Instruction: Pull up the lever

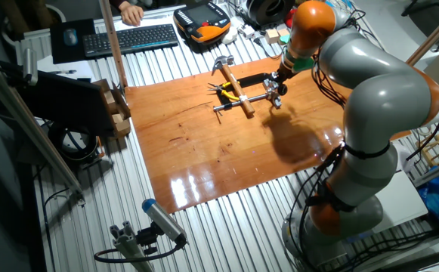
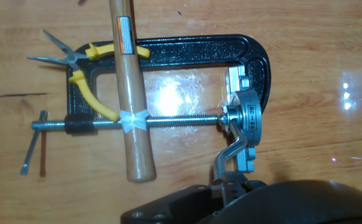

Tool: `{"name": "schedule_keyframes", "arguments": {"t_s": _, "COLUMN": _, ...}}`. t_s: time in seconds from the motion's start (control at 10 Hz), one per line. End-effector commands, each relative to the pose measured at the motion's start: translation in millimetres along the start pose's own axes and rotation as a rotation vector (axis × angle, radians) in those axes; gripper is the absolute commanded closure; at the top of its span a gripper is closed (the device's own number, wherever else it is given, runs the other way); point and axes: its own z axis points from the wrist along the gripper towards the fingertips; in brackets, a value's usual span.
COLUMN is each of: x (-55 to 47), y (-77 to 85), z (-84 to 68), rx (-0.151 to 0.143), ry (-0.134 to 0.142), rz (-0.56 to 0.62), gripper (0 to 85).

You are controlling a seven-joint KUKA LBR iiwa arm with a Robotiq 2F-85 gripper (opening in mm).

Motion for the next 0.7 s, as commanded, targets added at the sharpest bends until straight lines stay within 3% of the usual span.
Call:
{"name": "schedule_keyframes", "arguments": {"t_s": 0.0, "x": 2.2, "y": 0.4, "z": -0.3, "rx": 0.001, "ry": -0.001, "rz": 0.0, "gripper": 85.0}}
{"name": "schedule_keyframes", "arguments": {"t_s": 0.6, "x": 11.6, "y": -2.3, "z": 4.3, "rx": -0.003, "ry": -0.012, "rz": -0.005, "gripper": 85.0}}
